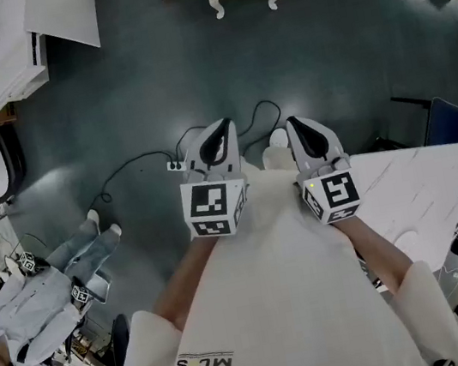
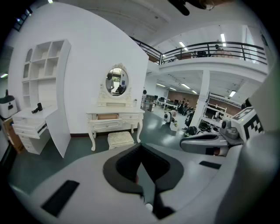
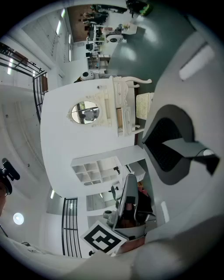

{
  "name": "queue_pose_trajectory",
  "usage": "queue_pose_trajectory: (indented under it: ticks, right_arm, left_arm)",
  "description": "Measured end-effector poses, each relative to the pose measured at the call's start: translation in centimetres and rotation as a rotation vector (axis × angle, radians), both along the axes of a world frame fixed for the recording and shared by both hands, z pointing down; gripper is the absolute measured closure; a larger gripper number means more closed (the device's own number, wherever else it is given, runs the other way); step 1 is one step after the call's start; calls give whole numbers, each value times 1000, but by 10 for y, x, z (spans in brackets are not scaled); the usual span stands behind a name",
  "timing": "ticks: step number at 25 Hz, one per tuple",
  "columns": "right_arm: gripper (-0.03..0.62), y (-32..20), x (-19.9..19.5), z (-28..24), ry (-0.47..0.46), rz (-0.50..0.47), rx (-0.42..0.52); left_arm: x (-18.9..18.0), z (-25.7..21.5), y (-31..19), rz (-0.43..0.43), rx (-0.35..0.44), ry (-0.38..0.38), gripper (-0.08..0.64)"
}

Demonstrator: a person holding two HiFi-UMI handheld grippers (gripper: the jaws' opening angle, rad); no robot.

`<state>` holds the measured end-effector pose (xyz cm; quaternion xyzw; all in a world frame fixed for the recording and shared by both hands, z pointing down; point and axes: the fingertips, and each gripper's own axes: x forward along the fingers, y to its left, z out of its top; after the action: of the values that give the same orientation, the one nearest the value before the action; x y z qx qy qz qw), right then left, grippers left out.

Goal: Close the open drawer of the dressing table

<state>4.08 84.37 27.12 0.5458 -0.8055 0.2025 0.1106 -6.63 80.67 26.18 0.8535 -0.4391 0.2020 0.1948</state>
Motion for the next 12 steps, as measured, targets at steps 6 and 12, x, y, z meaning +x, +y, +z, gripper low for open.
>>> queue_pose_trajectory:
  ticks: [6,12]
  right_arm:
    - [592,15,13,3,-14,-26,-6]
    - [592,17,23,4,-82,-57,23]
  left_arm:
    - [33,5,18,26,-18,-17,551]
    - [54,5,28,9,-3,-23,551]
